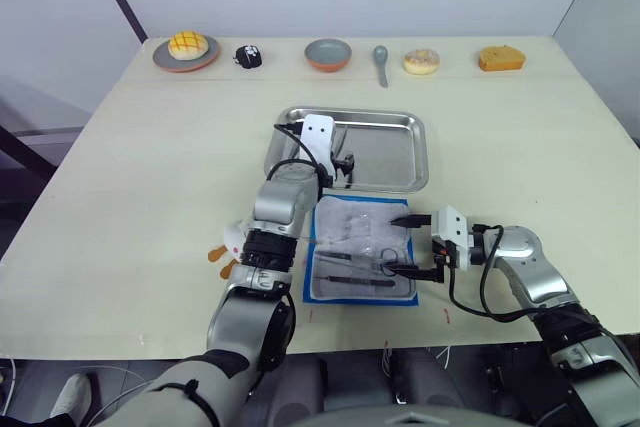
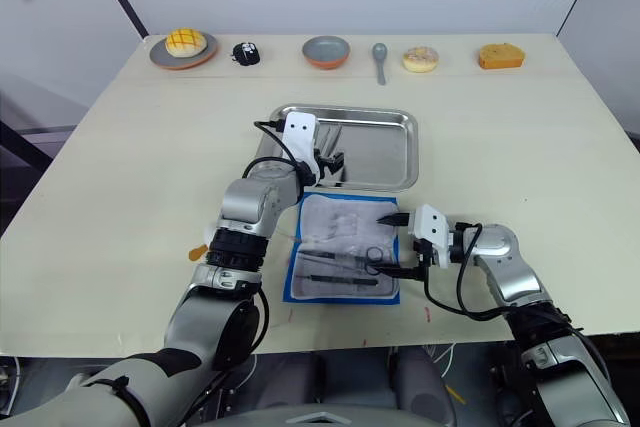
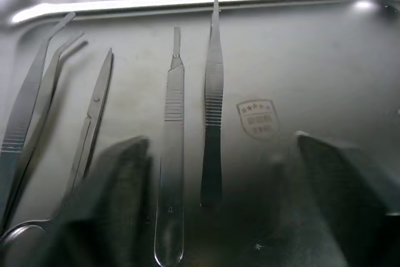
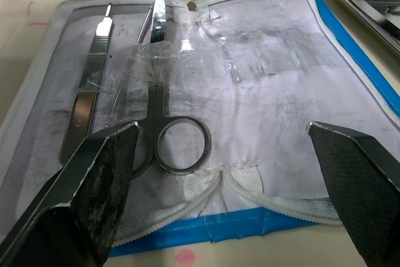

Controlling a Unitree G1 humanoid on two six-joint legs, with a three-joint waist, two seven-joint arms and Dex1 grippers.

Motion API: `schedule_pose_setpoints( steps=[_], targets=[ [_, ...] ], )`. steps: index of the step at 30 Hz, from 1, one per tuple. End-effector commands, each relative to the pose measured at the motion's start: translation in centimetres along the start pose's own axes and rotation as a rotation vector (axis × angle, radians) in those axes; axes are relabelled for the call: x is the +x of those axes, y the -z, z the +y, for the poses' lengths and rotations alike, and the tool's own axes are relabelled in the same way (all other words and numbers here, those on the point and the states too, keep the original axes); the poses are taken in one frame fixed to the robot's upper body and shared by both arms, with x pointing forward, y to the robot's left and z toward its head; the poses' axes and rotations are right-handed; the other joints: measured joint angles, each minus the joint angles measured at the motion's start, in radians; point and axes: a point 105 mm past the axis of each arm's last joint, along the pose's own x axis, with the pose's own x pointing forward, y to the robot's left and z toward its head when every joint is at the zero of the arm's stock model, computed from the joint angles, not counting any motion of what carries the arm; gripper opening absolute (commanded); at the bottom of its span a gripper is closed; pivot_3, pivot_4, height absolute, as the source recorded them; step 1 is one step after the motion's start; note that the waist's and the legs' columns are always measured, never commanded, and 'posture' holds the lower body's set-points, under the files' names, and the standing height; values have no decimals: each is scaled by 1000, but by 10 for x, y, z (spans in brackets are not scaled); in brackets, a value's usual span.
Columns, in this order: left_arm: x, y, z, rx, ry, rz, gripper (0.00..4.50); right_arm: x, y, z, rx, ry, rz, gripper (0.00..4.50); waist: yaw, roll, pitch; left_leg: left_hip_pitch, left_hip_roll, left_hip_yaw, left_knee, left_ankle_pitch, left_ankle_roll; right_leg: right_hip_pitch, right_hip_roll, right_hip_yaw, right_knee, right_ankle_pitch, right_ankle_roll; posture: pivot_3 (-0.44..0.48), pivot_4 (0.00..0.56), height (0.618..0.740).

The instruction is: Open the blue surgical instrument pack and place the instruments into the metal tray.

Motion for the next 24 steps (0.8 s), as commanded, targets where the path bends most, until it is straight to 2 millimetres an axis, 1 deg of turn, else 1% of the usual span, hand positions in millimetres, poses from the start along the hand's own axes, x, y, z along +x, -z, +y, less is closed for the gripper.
schedule_pose_setpoints(
  steps=[1,3,5,7,8,11,13,15,17,19,22,24],
  targets=[
    [-21,-42,0,19,60,-142,4214,4,43,23,102,-52,162,4500,0,0,0,0,0,0,0,0,0,0,0,0,0,0,0,0,150,732],
    [-31,-52,-3,38,118,-193,4214,3,43,23,104,-51,161,4500,-1,0,0,0,0,0,0,0,0,0,0,0,0,0,0,0,150,732],
    [-39,-54,-4,105,179,-220,4214,4,44,23,105,-50,162,4500,-1,0,0,0,0,0,0,0,0,0,0,0,0,0,0,0,150,732],
    [-50,-50,-7,211,277,-240,4214,4,44,23,104,-50,161,4500,-3,1,0,1,0,0,-1,0,-1,0,0,0,0,0,0,0,150,732],
    [-55,-50,-9,236,326,-266,4214,5,43,23,104,-49,160,4500,-3,1,0,1,0,1,-2,1,-1,0,0,1,0,0,0,0,150,732],
    [-76,-38,-14,334,526,-315,4214,6,43,24,103,-49,154,4500,-2,1,0,1,0,0,-2,1,-3,0,0,1,0,0,0,0,150,732],
    [-88,-32,-13,384,616,-339,4214,6,42,24,103,-48,151,4500,2,1,0,1,0,0,-2,1,-3,0,0,1,0,0,0,0,150,732],
    [-106,-20,-5,443,728,-325,4214,6,42,24,103,-44,147,4500,2,1,0,1,0,0,-2,1,-3,0,0,0,0,0,0,0,150,732],
    [-114,-13,4,476,763,-305,4214,6,41,25,103,-42,145,4500,-2,1,0,1,0,0,-2,1,-2,0,0,1,0,0,0,0,150,732],
    [-125,-9,6,486,830,-309,4214,6,41,25,104,-40,143,4500,-4,1,0,1,0,1,-3,1,-2,0,0,2,0,0,0,0,150,732],
    [-145,6,13,496,955,-268,4214,6,41,25,104,-37,139,4500,1,2,0,1,0,0,-3,-1,2,-1,0,0,0,0,-1,0,150,732],
    [-159,19,23,487,1048,-202,4214,6,40,25,103,-37,136,4500,1,2,0,1,0,-1,-2,-1,2,0,0,0,0,0,-1,0,150,732]
  ],
)
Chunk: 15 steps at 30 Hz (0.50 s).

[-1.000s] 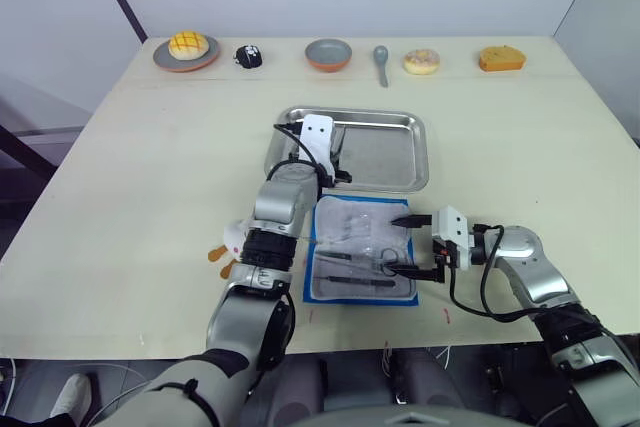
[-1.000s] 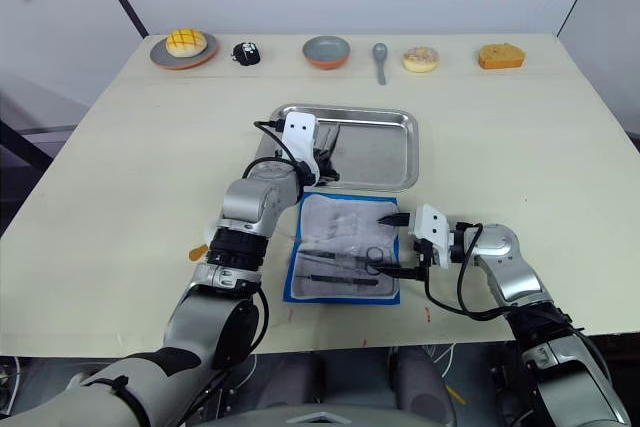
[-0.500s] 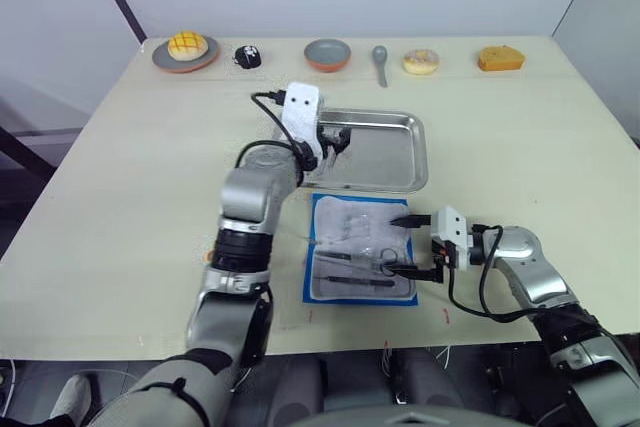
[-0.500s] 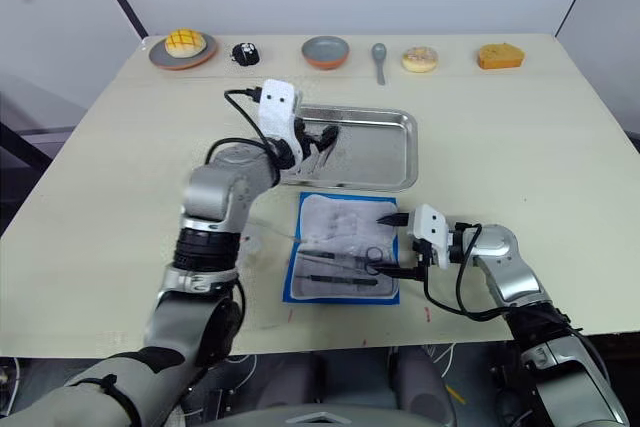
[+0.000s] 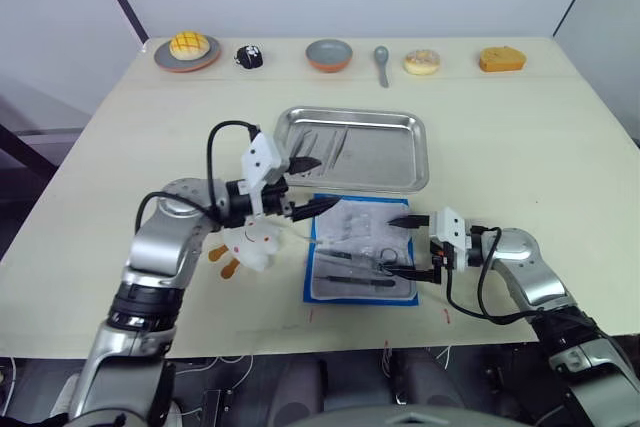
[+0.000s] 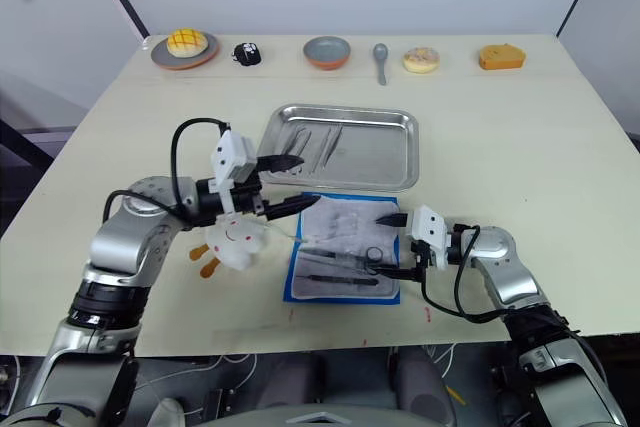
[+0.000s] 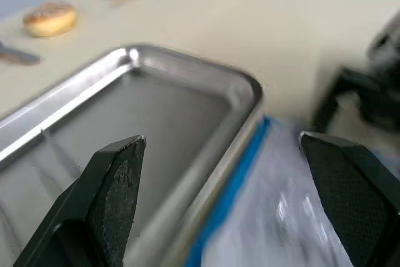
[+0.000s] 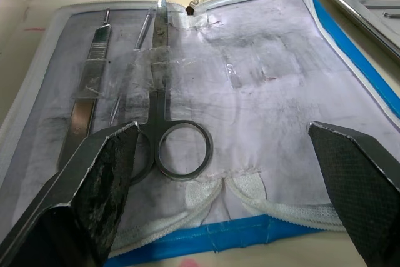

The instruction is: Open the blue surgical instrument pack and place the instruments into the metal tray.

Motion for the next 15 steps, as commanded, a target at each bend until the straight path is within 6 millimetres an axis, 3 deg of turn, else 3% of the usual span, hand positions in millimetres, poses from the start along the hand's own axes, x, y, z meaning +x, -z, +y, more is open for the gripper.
schedule_pose_setpoints(
  steps=[1,11,15],
  targets=[
    [-43,0,-32,25,295,-20,4214,2,40,23,100,-48,146,4500,-3,0,0,0,0,1,0,0,0,0,0,1,0,0,0,0,150,732],
    [-102,5,-47,84,520,66,4214,-5,38,22,97,-40,145,4500,-1,0,2,0,0,0,-1,0,1,-1,0,0,-1,0,-1,0,150,732],
    [-111,10,-44,124,527,97,4214,-6,37,22,98,-33,140,4500,3,2,3,0,1,2,-1,0,1,-1,-1,0,-1,0,-1,0,150,732]
  ],
)
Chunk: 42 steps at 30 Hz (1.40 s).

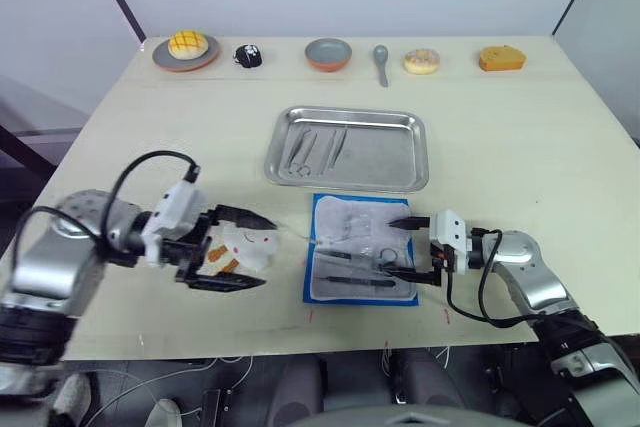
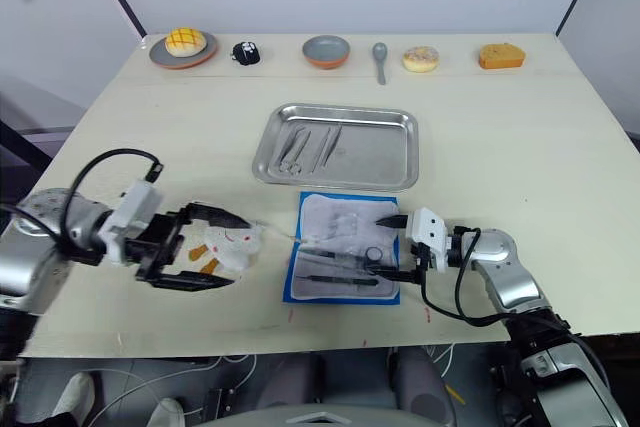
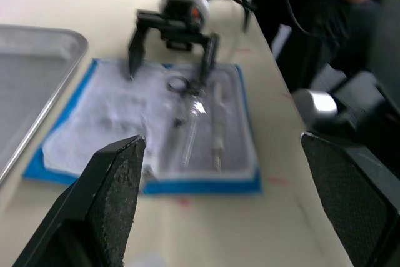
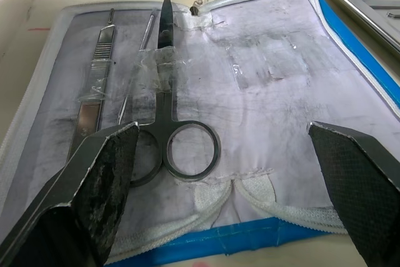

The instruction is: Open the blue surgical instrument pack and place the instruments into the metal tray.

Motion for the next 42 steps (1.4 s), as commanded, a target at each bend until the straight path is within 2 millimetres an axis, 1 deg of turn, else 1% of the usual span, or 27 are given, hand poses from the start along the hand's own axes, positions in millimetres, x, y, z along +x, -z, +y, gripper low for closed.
schedule_pose_setpoints(
  steps=[1,5,8,13,15,18,19,21,22,26,28,31,35,38,42],
  targets=[
    [-1,-3,-4,60,55,-33,4214,-3,36,18,98,-38,132,4500,1,0,0,0,0,0,0,0,0,0,0,0,0,0,0,0,150,732],
    [13,-4,-4,83,58,-117,4214,-5,23,15,72,-20,95,4500,4,0,0,-1,0,1,0,0,0,0,0,0,0,0,0,0,150,732],
    [16,-2,-5,80,54,-133,4214,-6,14,13,53,-5,71,4500,4,0,2,-2,0,1,0,0,0,-1,0,0,0,0,0,0,150,732],
    [18,-1,-3,83,34,-163,4214,-11,-13,8,-23,36,11,4500,4,2,6,-2,0,1,1,0,0,-2,0,0,0,0,0,0,150,732],
    [20,-1,-2,89,29,-173,4214,-12,-19,6,-46,47,0,4500,4,4,10,-4,0,1,1,0,0,-3,0,0,0,0,0,0,150,732],
    [22,-1,-2,96,28,-185,4214,-16,-35,4,-63,70,-52,4500,4,5,15,-6,0,1,1,0,0,-5,0,0,1,0,0,0,150,732],
    [23,-1,-2,98,29,-190,4214,-18,-40,4,-67,71,-64,4500,4,5,15,-10,0,1,2,0,0,-9,0,0,1,0,1,0,150,732],
    [28,-2,-3,102,39,-201,4214,-25,-52,3,-85,85,-89,4500,4,6,15,-14,0,1,3,0,0,-13,0,0,2,1,1,0,150,732],
    [31,-2,-4,104,45,-206,4214,-29,-57,3,-91,90,-97,4500,4,6,15,-21,0,0,5,0,0,-20,0,0,4,1,1,0,150,732],
    [42,-3,-3,115,65,-229,4214,-46,-70,4,-100,101,-109,4500,7,6,16,-23,-1,0,5,0,0,-21,0,0,3,1,1,0,150,732],
    [52,-3,-1,121,75,-226,4214,-59,-77,7,-103,100,-110,4500,12,7,17,-23,-1,0,5,0,0,-21,0,0,4,1,1,0,150,732],
    [63,-1,2,122,73,-217,4214,-73,-87,12,-105,94,-107,4500,23,7,17,-22,-1,0,5,0,0,-21,0,0,4,1,1,0,150,732],
    [81,6,7,103,69,-173,4214,-92,-100,22,-99,85,-101,4500,24,8,18,-22,-1,0,6,0,0,-20,0,0,4,1,1,0,150,732],
    [94,15,18,81,24,-129,4214,-104,-111,30,-89,81,-100,4500,27,8,18,-22,-2,0,6,0,0,-20,0,0,4,1,1,0,150,732],
    [109,26,29,71,-17,-101,4214,-114,-120,37,-69,86,-93,4500,25,8,18,-22,-2,-1,7,0,0,-19,0,0,4,1,1,0,150,732]
  ],
)
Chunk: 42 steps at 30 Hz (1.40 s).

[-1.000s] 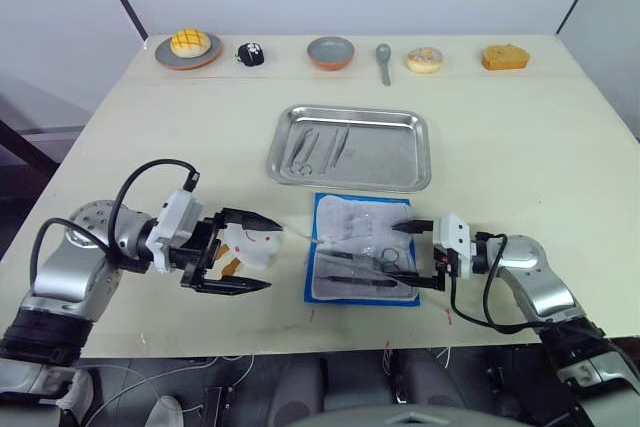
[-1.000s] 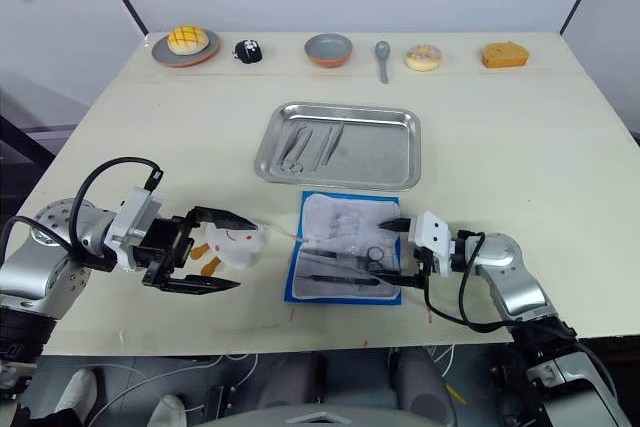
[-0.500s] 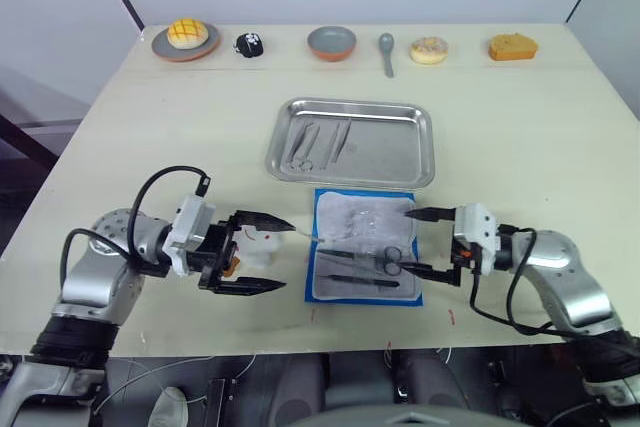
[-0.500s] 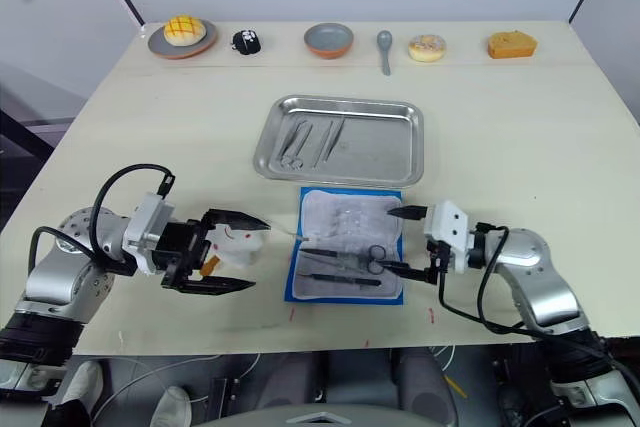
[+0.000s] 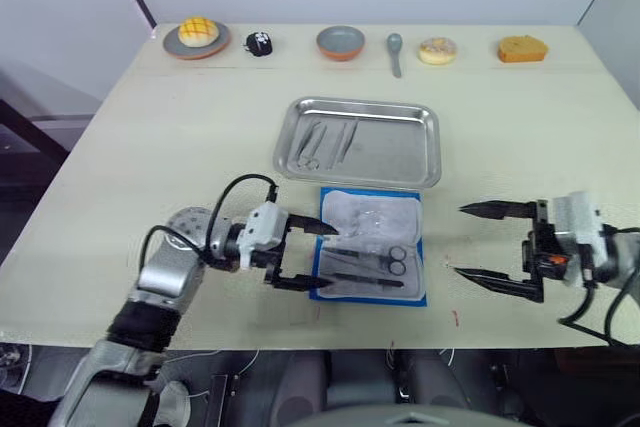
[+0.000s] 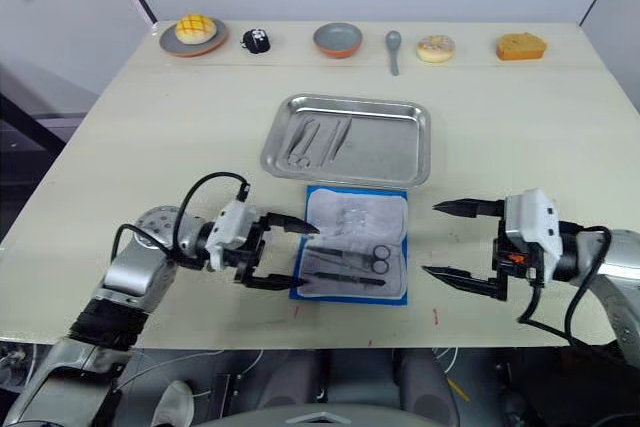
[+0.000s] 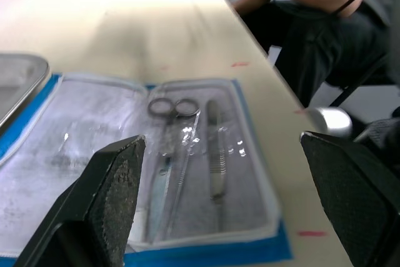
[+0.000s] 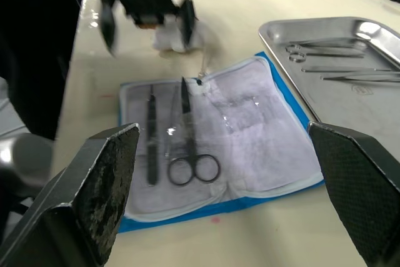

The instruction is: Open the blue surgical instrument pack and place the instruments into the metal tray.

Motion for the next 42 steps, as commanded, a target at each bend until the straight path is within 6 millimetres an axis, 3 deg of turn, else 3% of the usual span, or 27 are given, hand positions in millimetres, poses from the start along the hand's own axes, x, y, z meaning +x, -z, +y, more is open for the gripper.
schedule_pose_setpoints(
  steps=[1,12,22,26,32,42],
  targets=[
    [7,8,7,21,-32,26,4214,-5,-16,5,-22,-1,-19,4500,-3,0,0,0,0,0,0,0,0,1,0,0,0,0,0,0,150,732],
    [13,32,-3,22,35,59,4214,0,-16,7,-20,6,-15,4500,-4,0,0,1,0,0,2,0,0,1,0,0,1,0,0,0,150,732],
    [9,2,3,23,-46,-53,4214,4,-10,8,-15,16,-13,4500,-3,0,0,0,0,-1,3,0,0,1,0,0,1,0,0,0,150,732],
    [12,-6,-5,-16,-109,-94,4214,4,-8,8,-19,21,-10,4500,-4,0,0,0,0,0,4,0,0,1,0,1,2,0,0,0,150,732],
    [19,0,-17,-61,-173,-91,4214,7,-7,8,-21,28,-19,4500,-3,0,0,0,0,-1,5,0,0,1,0,1,3,0,0,0,150,732],
    [15,25,-11,-51,-126,-36,4214,10,-9,4,-36,16,-24,4500,-2,0,0,0,0,0,5,0,0,1,0,0,4,0,0,0,150,732]
  ],
)
